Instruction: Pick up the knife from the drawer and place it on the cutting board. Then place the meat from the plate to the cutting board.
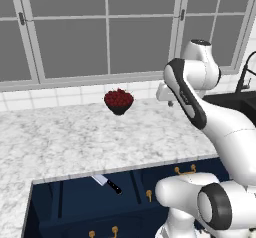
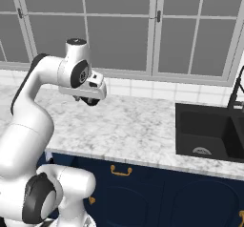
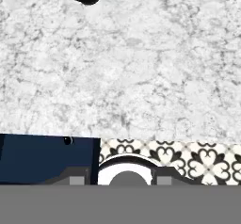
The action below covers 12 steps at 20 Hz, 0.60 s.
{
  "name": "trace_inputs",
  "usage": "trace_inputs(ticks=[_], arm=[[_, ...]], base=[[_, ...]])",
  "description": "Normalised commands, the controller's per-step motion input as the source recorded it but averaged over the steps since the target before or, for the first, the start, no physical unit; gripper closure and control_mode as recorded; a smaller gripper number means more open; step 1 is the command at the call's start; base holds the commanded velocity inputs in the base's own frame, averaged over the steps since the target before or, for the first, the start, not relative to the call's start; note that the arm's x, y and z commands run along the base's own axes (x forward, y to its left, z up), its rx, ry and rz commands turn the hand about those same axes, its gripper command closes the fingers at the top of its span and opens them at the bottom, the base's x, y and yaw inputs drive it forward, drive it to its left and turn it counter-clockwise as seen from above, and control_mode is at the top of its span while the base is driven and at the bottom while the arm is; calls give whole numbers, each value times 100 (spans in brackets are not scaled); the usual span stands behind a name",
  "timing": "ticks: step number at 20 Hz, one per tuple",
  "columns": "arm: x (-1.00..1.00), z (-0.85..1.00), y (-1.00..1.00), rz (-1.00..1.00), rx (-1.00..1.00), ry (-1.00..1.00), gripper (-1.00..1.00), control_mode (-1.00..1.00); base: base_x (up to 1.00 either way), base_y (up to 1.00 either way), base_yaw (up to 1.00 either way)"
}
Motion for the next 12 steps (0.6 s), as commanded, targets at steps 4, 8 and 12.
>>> trace_inputs(ticks=[4, 8, 12], arm=[[-51, -27, 3, 0, -2, 4, -100, -100], [-99, -73, 2, 6, -4, 9, -100, -100], [-76, -53, 0, 2, -2, 1, -100, -100]], base=[[0, 0, 0], [0, 0, 0], [0, 0, 0]])
